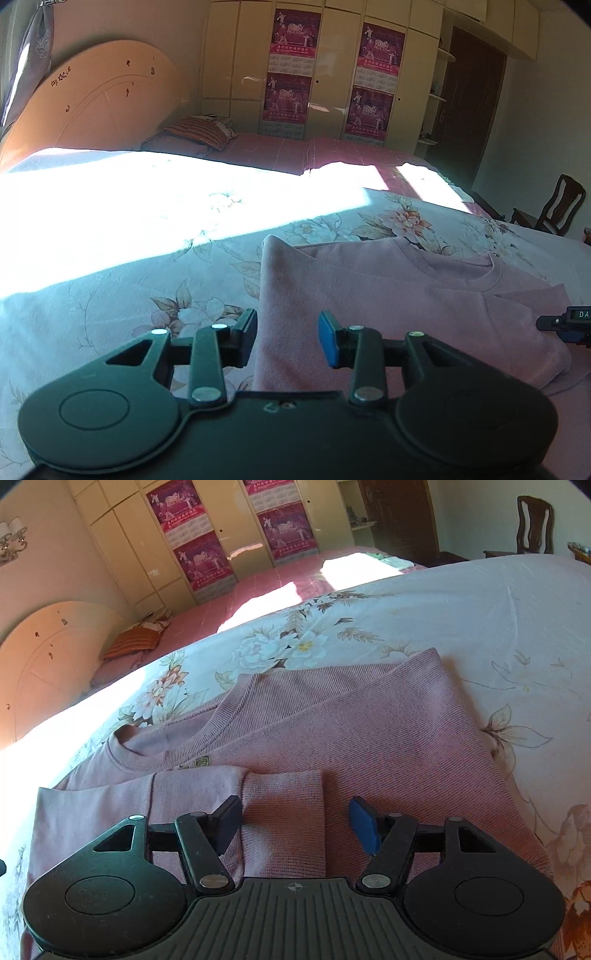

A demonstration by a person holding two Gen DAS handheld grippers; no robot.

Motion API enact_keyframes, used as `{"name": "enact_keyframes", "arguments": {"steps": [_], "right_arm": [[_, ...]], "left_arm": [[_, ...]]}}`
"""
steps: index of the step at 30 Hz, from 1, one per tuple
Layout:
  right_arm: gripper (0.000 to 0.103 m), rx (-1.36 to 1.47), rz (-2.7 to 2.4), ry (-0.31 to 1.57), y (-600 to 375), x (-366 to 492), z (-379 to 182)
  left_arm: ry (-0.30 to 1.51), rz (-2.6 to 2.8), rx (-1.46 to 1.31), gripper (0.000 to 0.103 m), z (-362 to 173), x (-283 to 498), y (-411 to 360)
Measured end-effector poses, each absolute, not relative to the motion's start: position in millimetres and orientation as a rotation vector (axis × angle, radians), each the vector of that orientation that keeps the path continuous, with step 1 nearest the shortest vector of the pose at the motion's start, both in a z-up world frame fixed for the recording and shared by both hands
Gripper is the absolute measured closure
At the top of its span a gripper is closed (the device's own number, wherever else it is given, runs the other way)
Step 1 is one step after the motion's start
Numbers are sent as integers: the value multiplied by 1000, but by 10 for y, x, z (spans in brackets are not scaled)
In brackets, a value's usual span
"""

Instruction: Fold small clothes

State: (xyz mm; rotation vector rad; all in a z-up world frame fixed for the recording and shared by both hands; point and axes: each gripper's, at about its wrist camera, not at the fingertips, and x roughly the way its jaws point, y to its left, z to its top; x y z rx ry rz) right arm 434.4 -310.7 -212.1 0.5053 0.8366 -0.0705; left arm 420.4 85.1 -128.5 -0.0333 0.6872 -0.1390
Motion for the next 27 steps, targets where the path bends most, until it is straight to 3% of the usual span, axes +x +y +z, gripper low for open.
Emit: {"name": "enact_keyframes", "arguments": {"steps": [2,3,11,16,27], "right_arm": [[82,500,-35,841,-3077,4388,-2105],[87,502,-23,845,-3067,4405,-2104],[93,293,-70,682,-2874,4289,-1832],[93,271,-105,806,-2951,4394,-2178],[92,276,-15,742,-2739,4222,-1830]], "left_arm": [[700,-155,-10,68,-1353,4325,772],[710,-161,-5,68,-1406,4404,731],[731,-140,20,68,-1730,4969,552],[766,-131,15,68,-1876,5111,575],[771,-189,40,67,-1692,4833,392]]}}
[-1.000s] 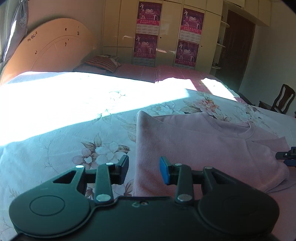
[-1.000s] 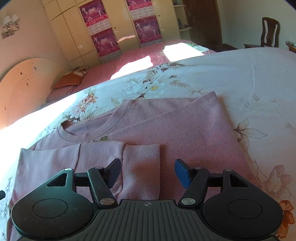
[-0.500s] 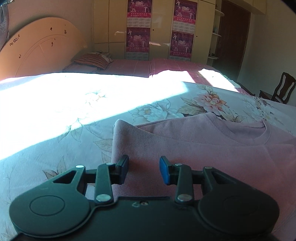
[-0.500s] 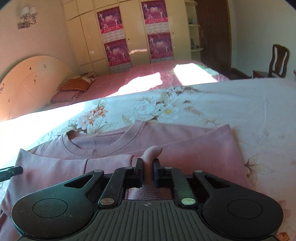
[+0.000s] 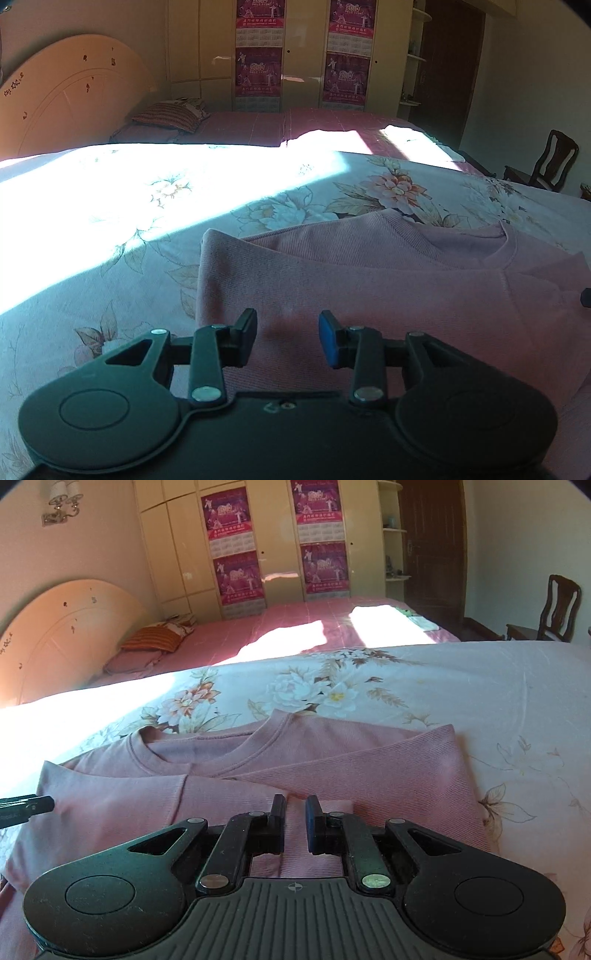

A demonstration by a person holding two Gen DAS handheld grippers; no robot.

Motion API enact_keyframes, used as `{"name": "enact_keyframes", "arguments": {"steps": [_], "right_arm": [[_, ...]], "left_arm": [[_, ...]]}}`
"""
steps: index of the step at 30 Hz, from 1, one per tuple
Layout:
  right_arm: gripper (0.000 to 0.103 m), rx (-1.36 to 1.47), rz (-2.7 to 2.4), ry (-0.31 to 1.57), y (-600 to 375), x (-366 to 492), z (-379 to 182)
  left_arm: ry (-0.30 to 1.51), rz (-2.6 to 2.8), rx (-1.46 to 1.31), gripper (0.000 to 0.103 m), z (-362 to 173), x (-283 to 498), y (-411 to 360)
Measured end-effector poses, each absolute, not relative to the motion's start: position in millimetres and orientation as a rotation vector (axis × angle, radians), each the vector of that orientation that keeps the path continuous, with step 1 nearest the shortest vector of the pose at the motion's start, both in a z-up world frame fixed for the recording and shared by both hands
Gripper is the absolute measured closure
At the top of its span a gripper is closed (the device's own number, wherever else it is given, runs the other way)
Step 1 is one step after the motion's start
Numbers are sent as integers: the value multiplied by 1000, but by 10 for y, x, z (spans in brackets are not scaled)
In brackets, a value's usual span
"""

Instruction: Fold small clothes

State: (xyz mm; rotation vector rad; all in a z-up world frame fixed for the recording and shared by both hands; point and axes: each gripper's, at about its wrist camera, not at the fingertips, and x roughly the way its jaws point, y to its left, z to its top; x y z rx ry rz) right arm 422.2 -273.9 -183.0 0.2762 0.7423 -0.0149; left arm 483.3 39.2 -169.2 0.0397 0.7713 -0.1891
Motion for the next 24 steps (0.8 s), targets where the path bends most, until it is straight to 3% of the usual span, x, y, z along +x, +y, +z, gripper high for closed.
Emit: {"name": "enact_keyframes", "arguments": {"steps": [8,9,11,12,24], "right_arm": [[87,185,-14,839,-2524,4191,-2057],[84,190,-17,843,-2533,4168,-2029],[59,212,-16,830,-2541,4122,-1963],[54,216,-14,813,-2526,4070,-1908],[55,187,87,798,-2068,3849,-1770]], "left_arm": [[823,-138,73,65,-1781,4724,339],[830,-135,66,65,-1758,4714,343],[831,-136,51,65,-1685,4643,357],[828,-137,53,64,-1661,4612,352],[834,-223,84,61,-1600,4055,103]]}}
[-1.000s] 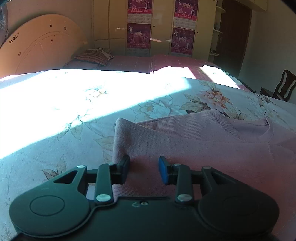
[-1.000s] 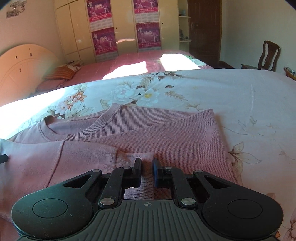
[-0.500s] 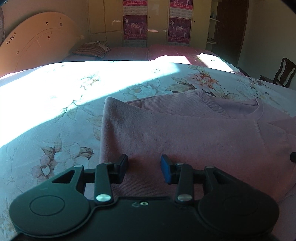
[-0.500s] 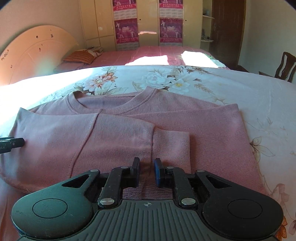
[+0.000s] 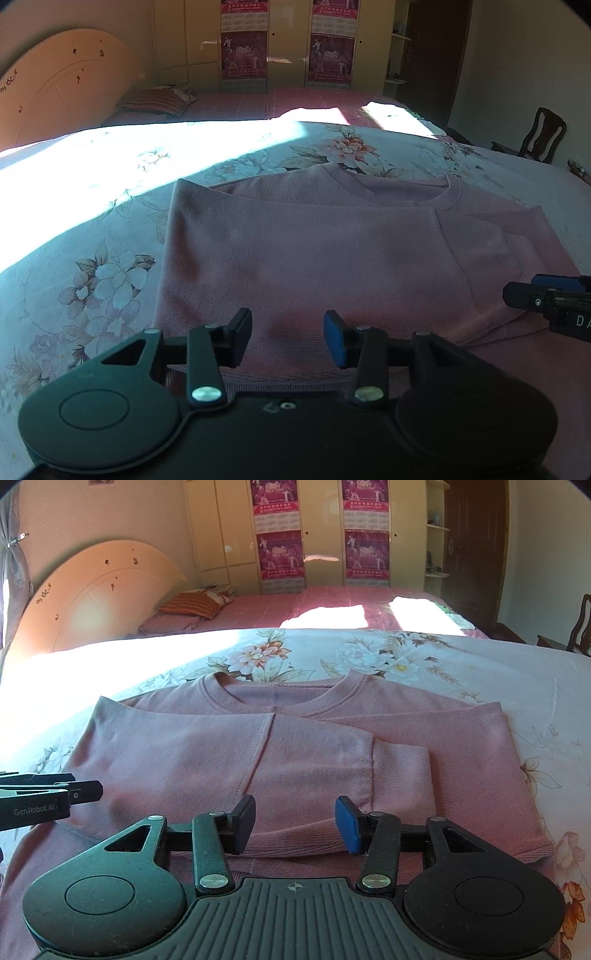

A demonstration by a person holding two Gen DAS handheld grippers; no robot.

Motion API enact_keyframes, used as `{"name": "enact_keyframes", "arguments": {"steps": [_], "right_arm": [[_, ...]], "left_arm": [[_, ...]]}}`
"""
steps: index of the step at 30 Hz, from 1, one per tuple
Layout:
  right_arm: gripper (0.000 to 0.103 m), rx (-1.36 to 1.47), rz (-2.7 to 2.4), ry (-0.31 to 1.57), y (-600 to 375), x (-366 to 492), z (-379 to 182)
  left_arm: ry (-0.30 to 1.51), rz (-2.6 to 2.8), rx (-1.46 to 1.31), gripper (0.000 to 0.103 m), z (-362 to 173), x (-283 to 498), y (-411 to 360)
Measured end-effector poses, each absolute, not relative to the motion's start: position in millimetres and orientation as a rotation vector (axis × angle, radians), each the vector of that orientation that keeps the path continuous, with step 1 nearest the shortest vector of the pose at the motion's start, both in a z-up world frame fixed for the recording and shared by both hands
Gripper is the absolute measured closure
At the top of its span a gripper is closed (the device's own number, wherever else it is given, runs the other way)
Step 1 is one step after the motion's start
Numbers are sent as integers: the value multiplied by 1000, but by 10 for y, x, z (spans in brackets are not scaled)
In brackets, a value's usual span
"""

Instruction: Fold small clothes

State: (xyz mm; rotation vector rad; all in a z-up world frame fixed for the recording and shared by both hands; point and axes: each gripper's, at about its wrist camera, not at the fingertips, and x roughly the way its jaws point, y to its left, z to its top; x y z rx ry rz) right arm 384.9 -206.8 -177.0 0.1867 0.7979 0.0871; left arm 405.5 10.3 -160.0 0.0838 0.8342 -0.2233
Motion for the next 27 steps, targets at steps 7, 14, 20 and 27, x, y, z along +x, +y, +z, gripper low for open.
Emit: {"name": "enact_keyframes", "arguments": {"steps": [7,14,20,27], "right_arm": [[57,180,63,870,-2175,3828,-2043],[57,154,35,903,-2340,3763,-2040],[57,203,39,898,-2430,3714,-2038],[57,225,53,792,-2486,3702,-1689]], "left_arm": [[848,-202,79,54,-1808,3969,183],[856,-186,92,54,-1781,3956,172],[864,-176,94,54,-1767,3948,171],[842,-168,101,56,-1676,3828,47]]}}
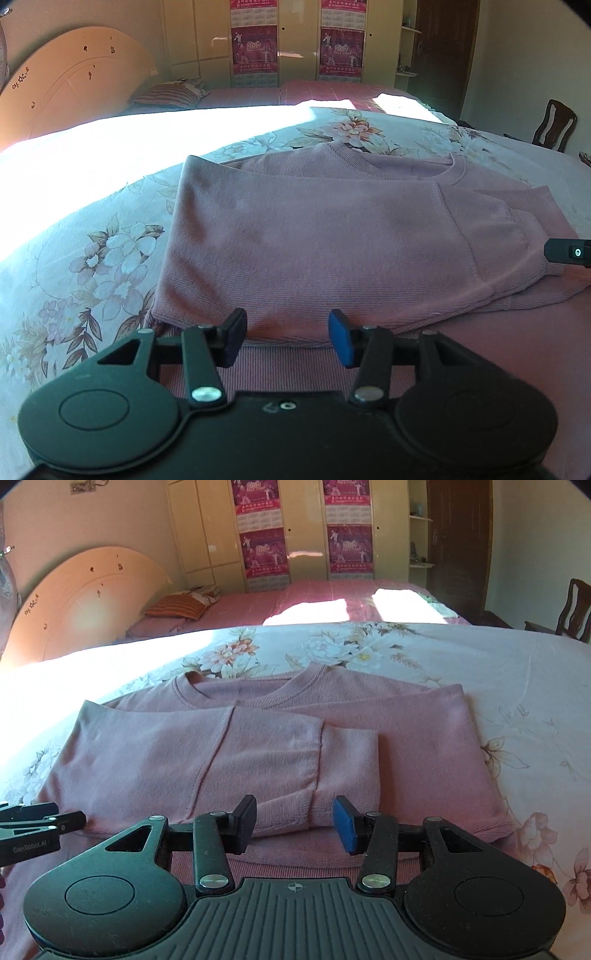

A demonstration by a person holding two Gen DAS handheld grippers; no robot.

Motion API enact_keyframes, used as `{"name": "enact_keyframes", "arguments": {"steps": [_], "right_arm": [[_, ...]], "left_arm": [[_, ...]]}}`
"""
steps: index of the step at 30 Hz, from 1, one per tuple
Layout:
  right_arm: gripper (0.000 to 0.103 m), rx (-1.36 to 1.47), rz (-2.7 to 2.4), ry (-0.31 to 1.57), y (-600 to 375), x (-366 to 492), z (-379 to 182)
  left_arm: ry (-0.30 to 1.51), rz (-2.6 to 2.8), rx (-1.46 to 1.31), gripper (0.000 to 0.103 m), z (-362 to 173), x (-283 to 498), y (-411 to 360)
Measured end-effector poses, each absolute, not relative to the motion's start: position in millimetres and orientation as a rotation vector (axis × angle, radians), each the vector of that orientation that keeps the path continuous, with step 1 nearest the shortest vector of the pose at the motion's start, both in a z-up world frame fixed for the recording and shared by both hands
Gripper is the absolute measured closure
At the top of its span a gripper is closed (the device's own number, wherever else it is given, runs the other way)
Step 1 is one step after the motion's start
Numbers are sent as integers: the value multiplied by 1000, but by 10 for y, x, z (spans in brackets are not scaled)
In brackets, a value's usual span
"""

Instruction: Fold small clothes

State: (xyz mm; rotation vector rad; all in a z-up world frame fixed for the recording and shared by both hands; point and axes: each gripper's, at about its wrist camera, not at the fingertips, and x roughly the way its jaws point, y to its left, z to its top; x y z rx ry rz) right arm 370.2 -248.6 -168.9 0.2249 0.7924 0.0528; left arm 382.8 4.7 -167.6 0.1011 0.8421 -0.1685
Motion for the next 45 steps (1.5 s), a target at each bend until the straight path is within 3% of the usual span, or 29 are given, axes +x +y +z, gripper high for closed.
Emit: {"name": "enact_keyframes", "arguments": {"steps": [10,20,29,40,45], "right_arm": [[57,132,87,902,-2491,3768,-2070],[57,183,184,844,-2553,3434,-1846],[57,142,305,864,-2147,3260,-1910],[57,54,188,878,-2501,2824,-2123],[57,68,63,884,-2666,2586,-2115]], "left_arm": [[847,-117,120,45,-1758,3832,-19],[807,-172,147,49,-1519,3478,-311],[840,-215,168,49,-1648,3277,-602],[879,-100,144,30,-1772,2988,93],[886,-84,96,30,-1759,2812,428]]}}
